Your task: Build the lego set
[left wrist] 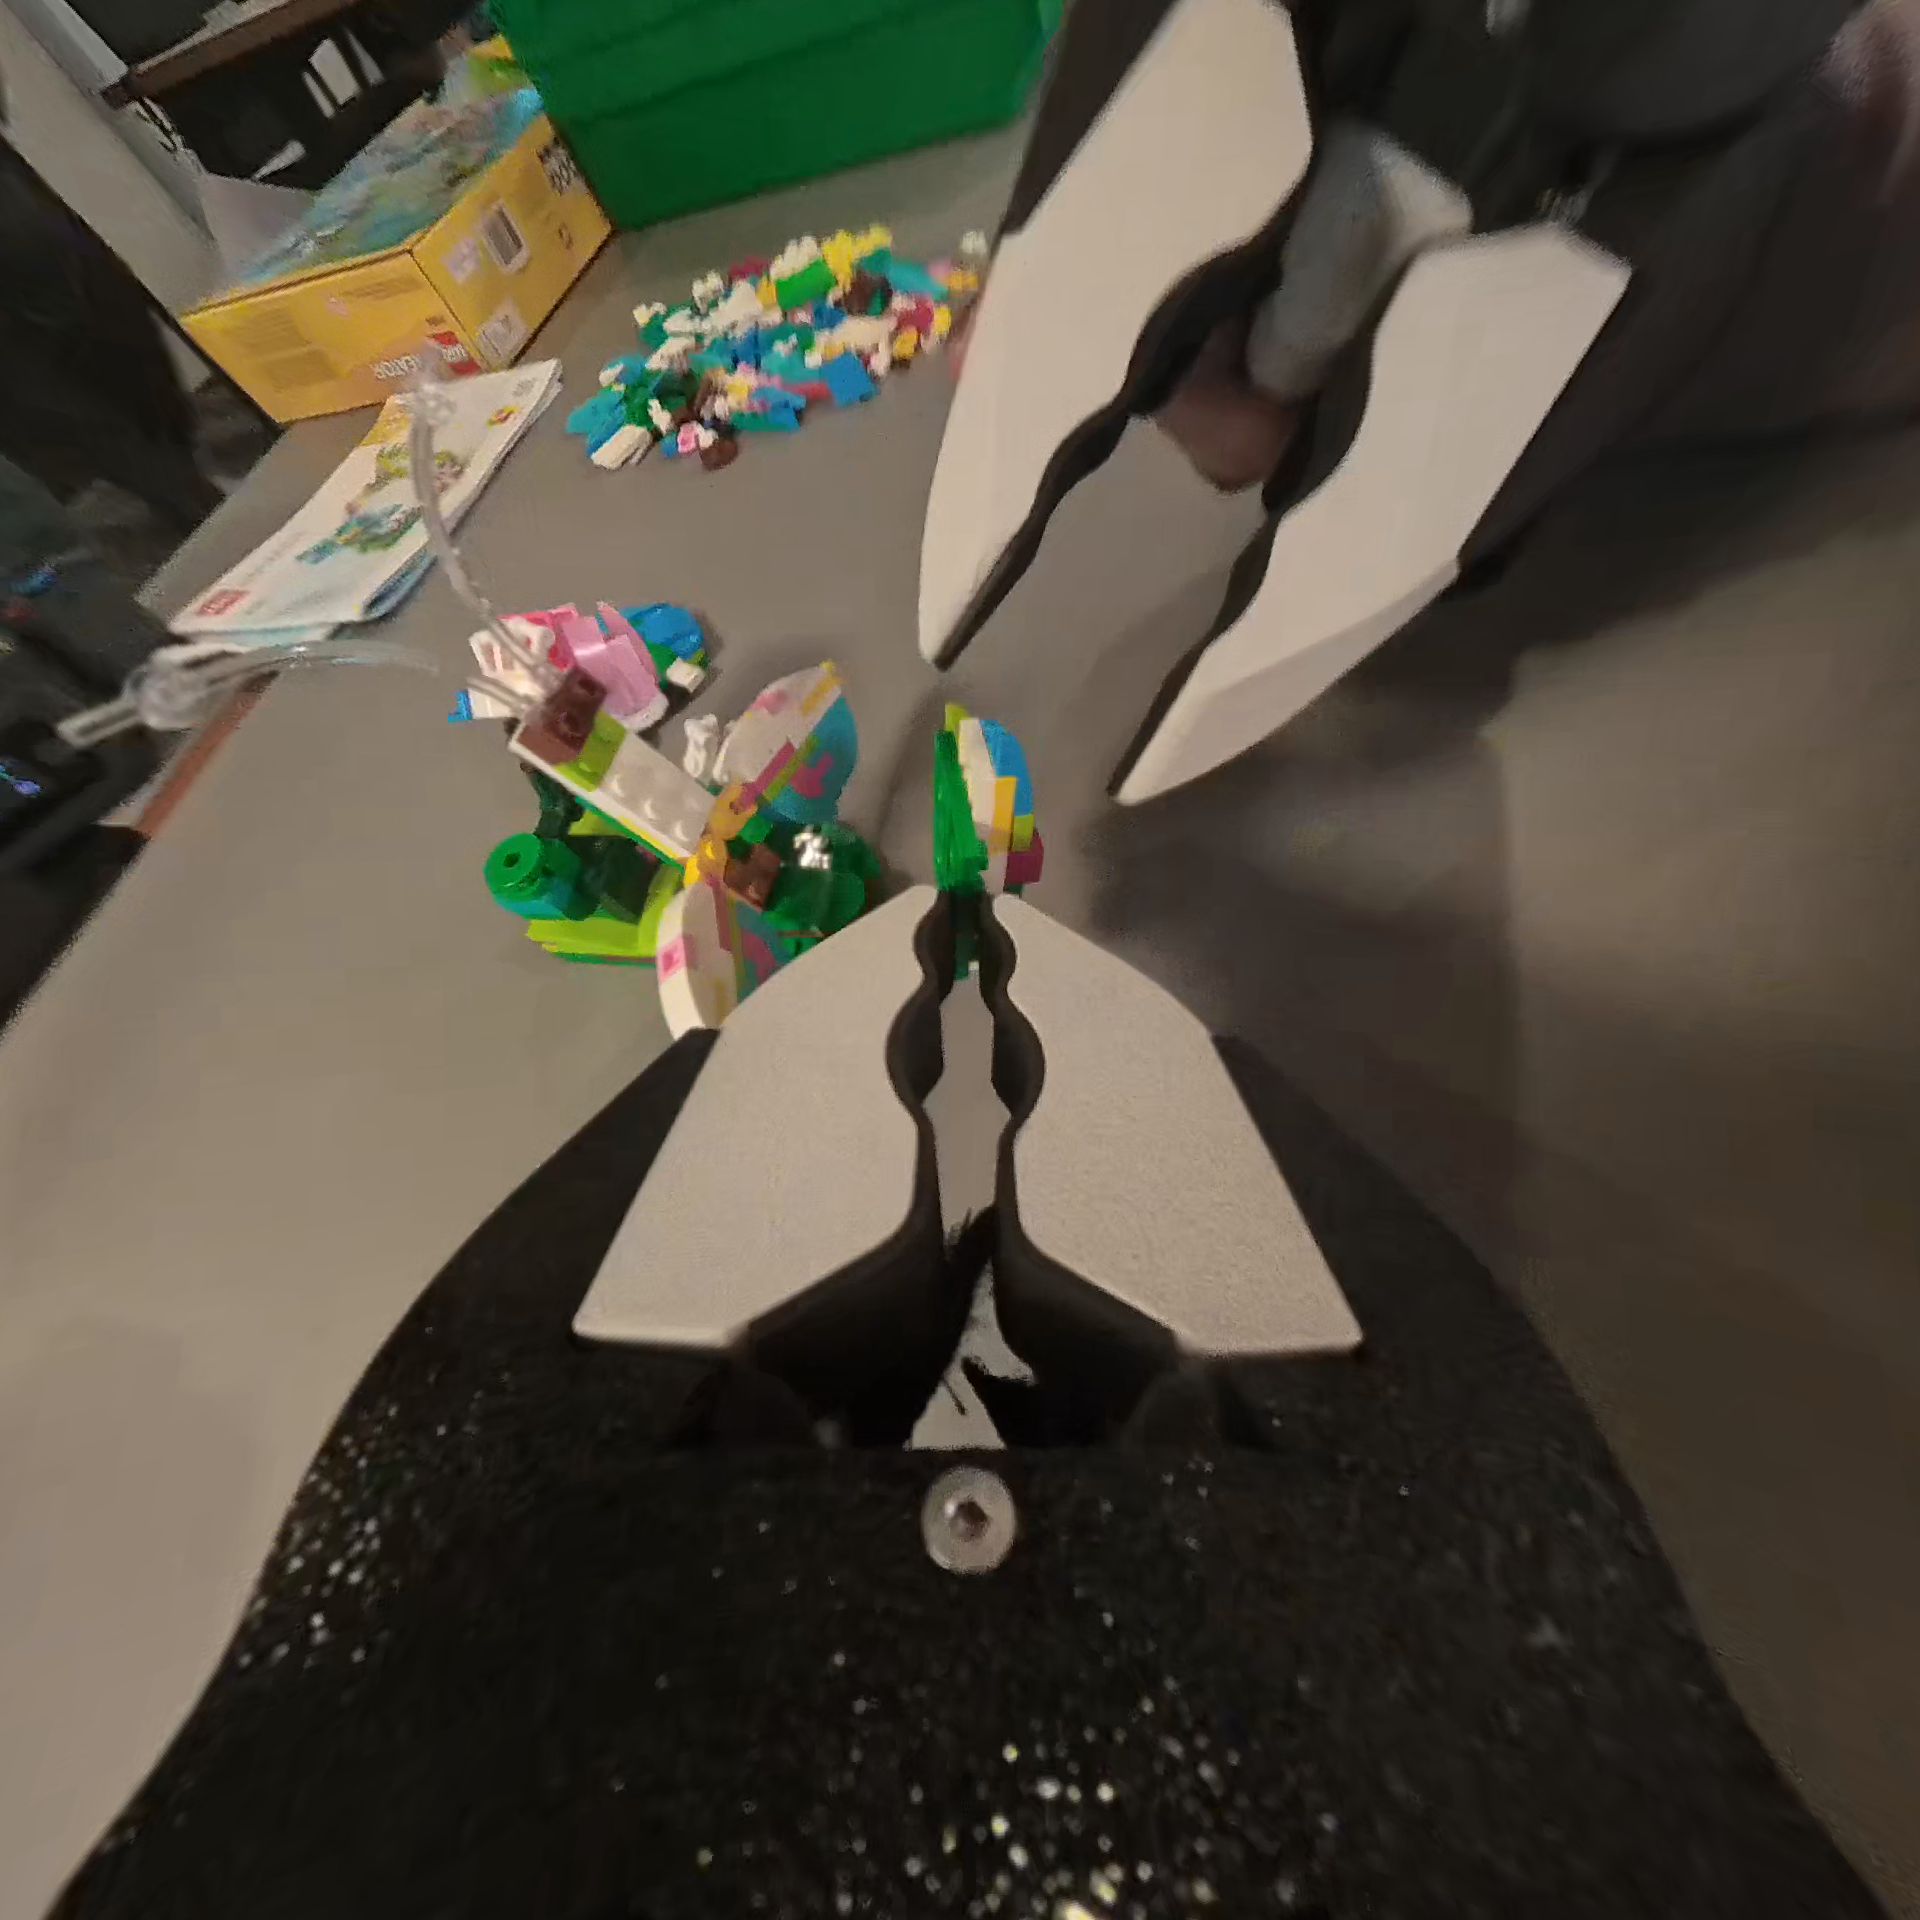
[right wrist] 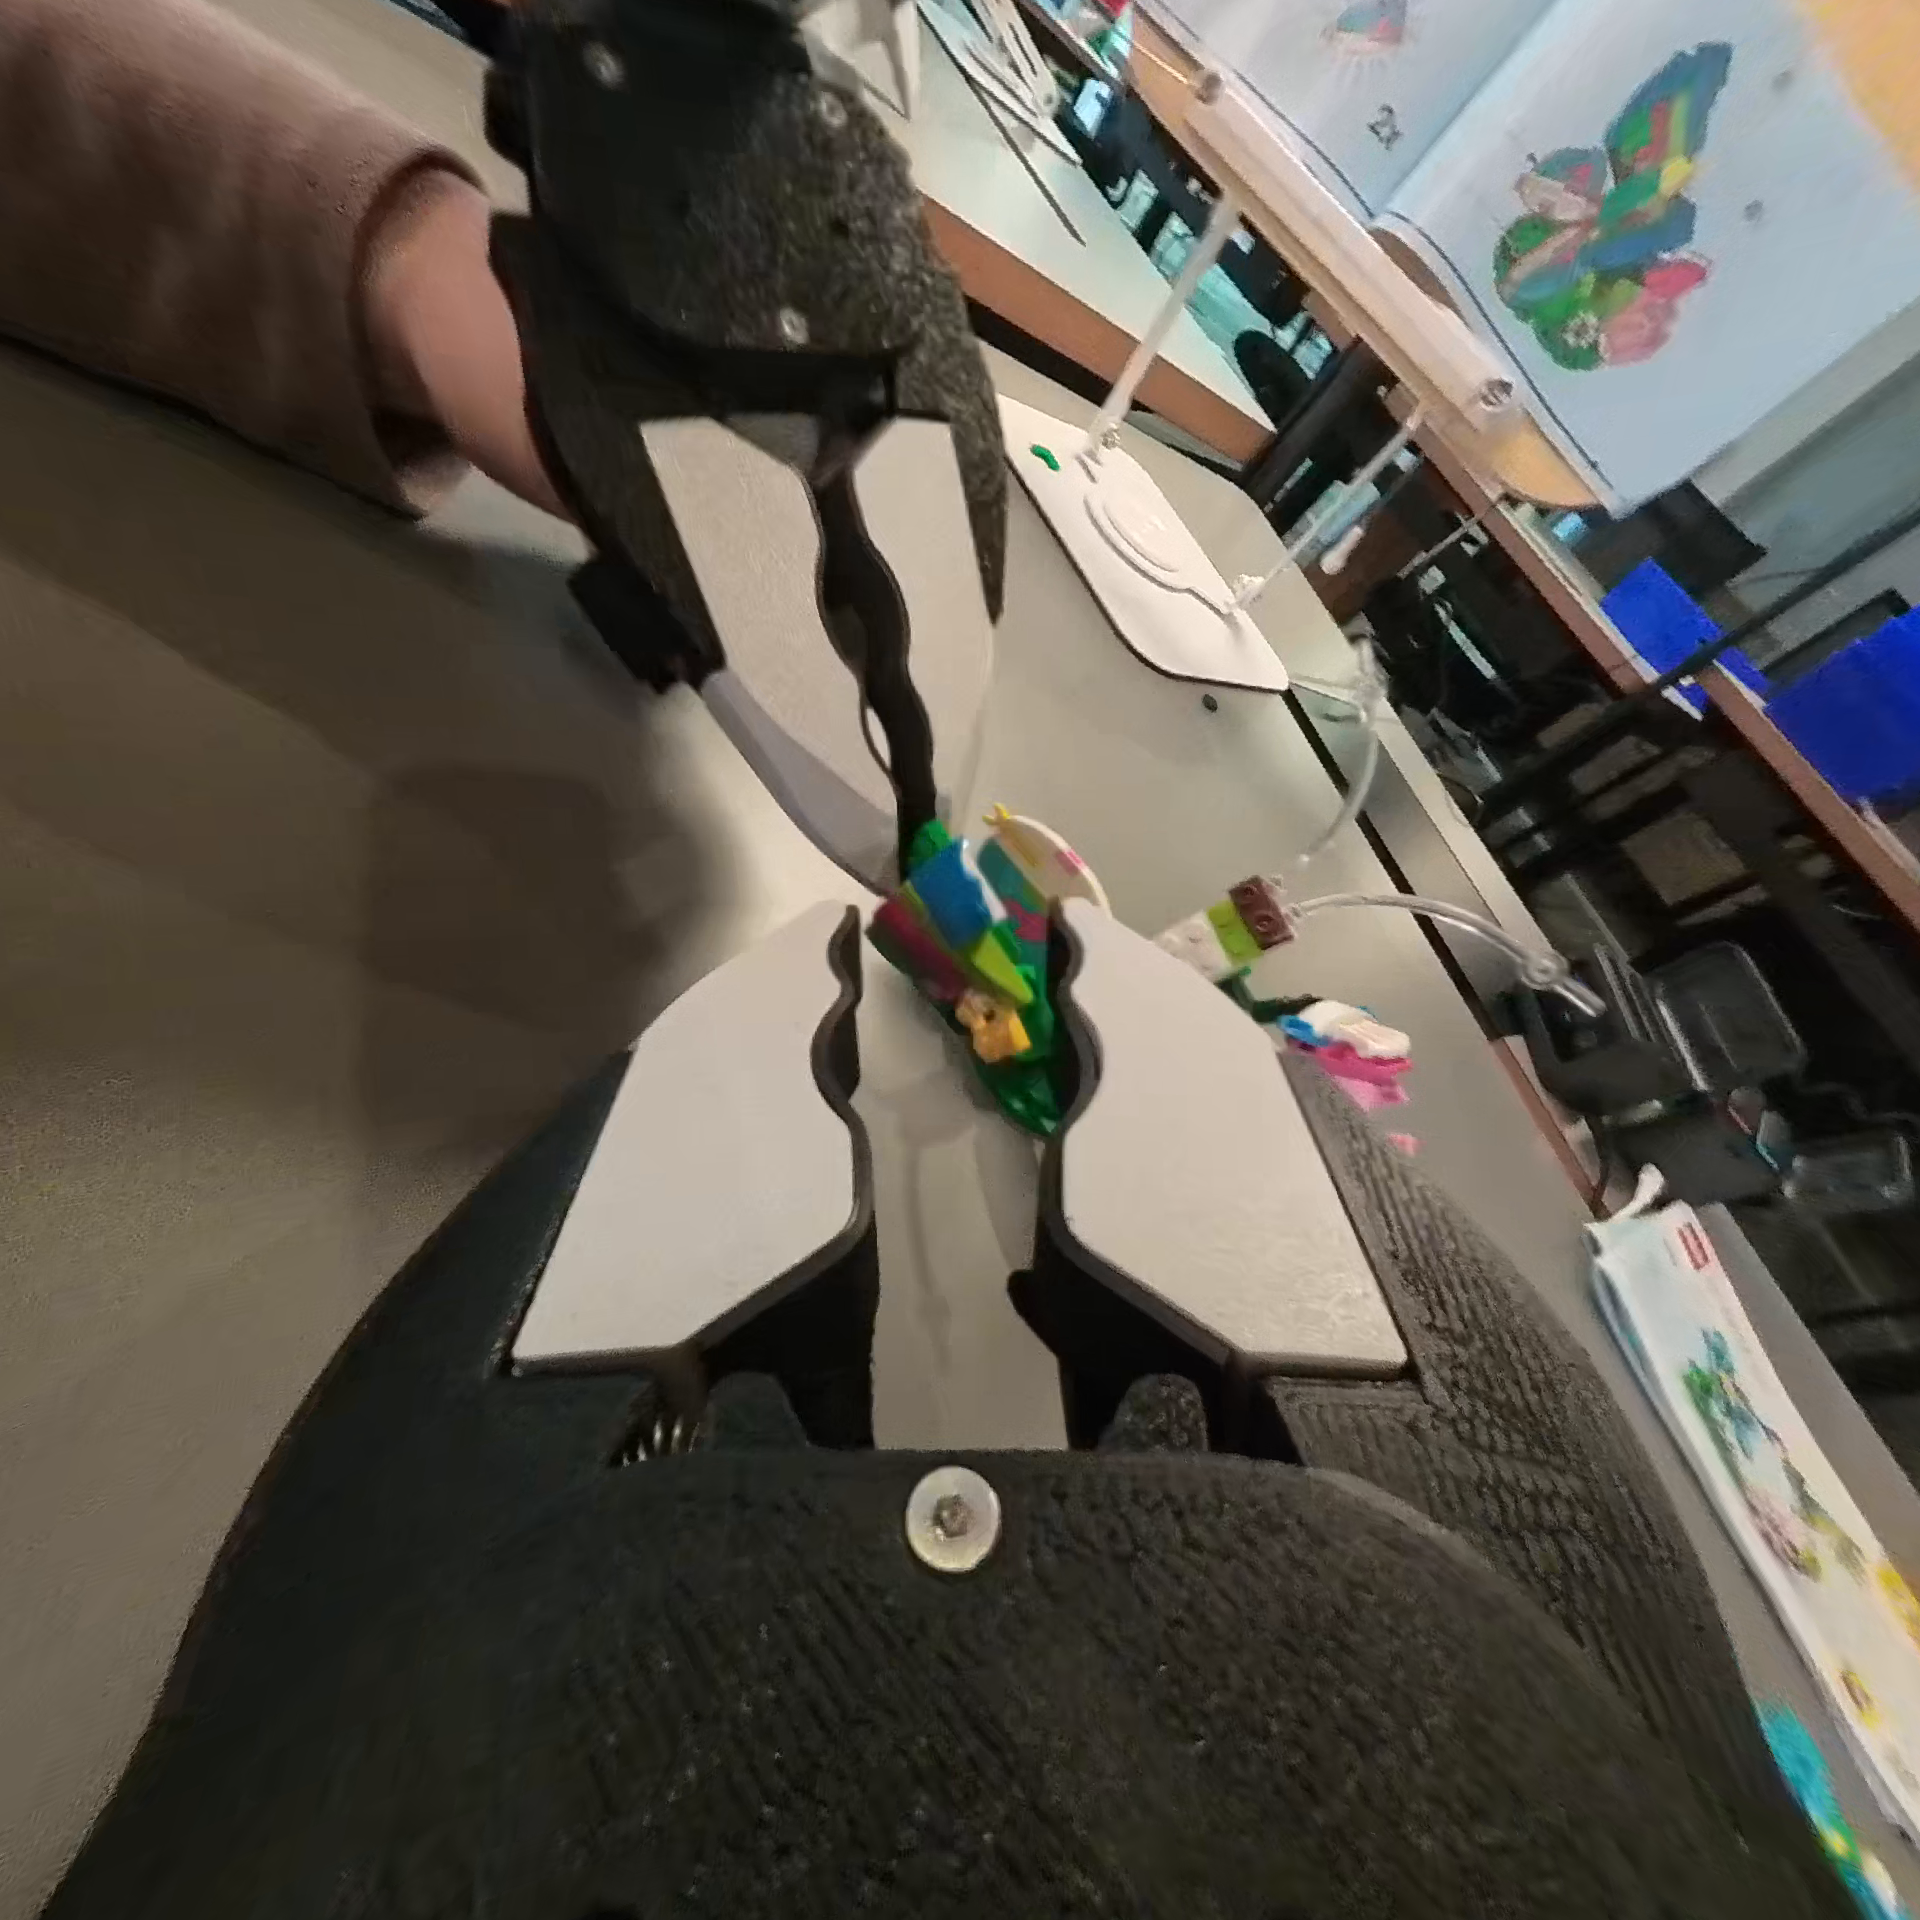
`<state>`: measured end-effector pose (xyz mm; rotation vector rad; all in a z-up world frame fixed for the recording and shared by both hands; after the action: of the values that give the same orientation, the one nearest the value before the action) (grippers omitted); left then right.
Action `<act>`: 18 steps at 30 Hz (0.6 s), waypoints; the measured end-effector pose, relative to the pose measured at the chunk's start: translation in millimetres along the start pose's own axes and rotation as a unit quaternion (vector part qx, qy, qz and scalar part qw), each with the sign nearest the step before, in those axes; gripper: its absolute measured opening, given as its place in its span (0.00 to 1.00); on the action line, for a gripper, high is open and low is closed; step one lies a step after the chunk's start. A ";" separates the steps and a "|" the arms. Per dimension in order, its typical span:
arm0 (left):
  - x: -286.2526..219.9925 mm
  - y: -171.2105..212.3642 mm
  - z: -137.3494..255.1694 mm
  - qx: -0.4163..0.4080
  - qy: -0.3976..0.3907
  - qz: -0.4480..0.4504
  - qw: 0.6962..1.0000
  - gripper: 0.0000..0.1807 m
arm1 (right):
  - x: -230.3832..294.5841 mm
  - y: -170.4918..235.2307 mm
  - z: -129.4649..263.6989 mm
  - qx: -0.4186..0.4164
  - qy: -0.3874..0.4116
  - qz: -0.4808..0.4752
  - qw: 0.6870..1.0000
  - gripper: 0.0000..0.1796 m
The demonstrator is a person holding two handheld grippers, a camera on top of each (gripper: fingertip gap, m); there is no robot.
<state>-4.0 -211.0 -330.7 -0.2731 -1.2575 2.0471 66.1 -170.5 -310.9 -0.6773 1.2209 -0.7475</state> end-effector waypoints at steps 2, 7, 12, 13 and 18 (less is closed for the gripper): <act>-4.8 2.0 -4.7 0.030 -0.003 -0.027 0.999 0.02 | 8.4 1.6 -0.2 0.005 -0.032 0.005 0.999 0.11; -9.5 5.0 -9.6 0.050 0.012 -0.028 0.998 0.02 | 13.0 6.2 -2.4 0.015 -0.028 0.045 0.998 0.04; -10.6 4.2 -8.4 0.045 0.033 0.011 0.998 0.02 | 14.8 3.8 -1.3 0.007 -0.032 0.059 0.998 0.03; -10.3 3.3 -7.8 0.039 0.038 0.024 0.998 0.02 | 14.9 3.4 -0.4 0.000 -0.027 0.075 0.997 0.03; -8.4 4.8 -7.8 0.012 0.066 0.098 0.993 0.02 | 19.6 3.8 1.5 -0.019 0.009 0.187 0.982 0.03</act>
<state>3.9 -212.5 -340.1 -0.5304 -1.1634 2.1679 71.5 -184.0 -324.7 -0.4524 1.3326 -0.4181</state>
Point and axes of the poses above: each gripper's, where its closed fingertips meet, z back along the fingers, y out of its underside, x = y × z across the jaws, the point moved 4 cm from there along z, back along the fingers, and after that the axes turned 11 degrees about y, right-handed, at the moved point
